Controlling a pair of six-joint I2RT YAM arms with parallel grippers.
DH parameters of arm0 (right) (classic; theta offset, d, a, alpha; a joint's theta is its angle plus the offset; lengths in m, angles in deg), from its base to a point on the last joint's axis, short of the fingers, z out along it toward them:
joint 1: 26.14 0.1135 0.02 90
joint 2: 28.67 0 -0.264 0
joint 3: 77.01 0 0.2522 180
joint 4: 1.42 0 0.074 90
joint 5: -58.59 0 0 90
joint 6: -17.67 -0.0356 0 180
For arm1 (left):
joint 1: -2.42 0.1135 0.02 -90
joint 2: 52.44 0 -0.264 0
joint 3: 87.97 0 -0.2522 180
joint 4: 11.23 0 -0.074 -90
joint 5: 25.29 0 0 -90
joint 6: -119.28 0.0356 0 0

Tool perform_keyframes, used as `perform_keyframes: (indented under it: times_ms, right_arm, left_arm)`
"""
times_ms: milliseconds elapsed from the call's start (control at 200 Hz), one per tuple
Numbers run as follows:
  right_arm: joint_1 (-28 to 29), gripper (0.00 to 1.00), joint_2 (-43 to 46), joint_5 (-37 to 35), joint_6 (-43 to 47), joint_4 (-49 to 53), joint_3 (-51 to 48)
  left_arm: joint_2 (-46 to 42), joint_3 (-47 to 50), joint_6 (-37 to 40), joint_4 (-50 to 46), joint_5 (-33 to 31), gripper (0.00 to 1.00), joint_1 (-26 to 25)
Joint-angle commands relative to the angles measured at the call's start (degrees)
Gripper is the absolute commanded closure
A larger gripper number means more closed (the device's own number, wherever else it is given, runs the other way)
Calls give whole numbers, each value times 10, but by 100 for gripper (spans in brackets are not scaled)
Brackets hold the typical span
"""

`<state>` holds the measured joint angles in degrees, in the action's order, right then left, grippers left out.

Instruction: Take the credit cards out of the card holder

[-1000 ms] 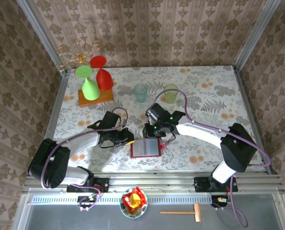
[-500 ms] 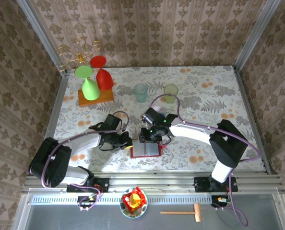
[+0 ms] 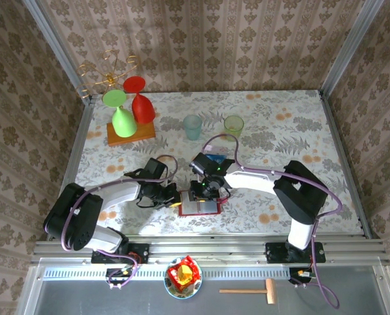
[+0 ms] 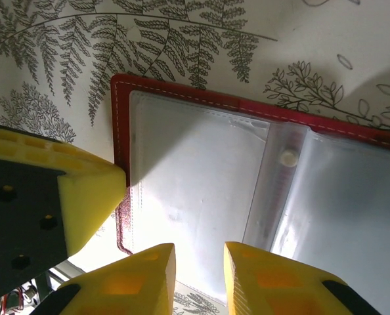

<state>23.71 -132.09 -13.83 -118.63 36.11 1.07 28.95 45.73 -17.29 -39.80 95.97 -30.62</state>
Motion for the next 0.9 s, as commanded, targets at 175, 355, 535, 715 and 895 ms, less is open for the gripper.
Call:
perform_keyframes:
  times_ms: [175, 355, 535, 715, 895]
  right_arm:
    - [10, 76, -26, 18, -14, -2, 32]
    - [12, 75, -34, 14, -18, 3, 35]
    - [12, 74, -44, 5, -20, 18, 38]
    - [12, 73, -54, -8, -19, 36, 43]
    - [12, 72, -43, -27, -20, 53, 39]
  left_arm:
    - [0, 10, 20, -15, 3, 99, -4]
    - [7, 9, 23, -13, 4, 99, -4]
    - [14, 5, 26, -16, 6, 99, -2]
    - [15, -1, 28, -19, 5, 99, -2]
    - [16, 0, 27, -21, 3, 99, -2]
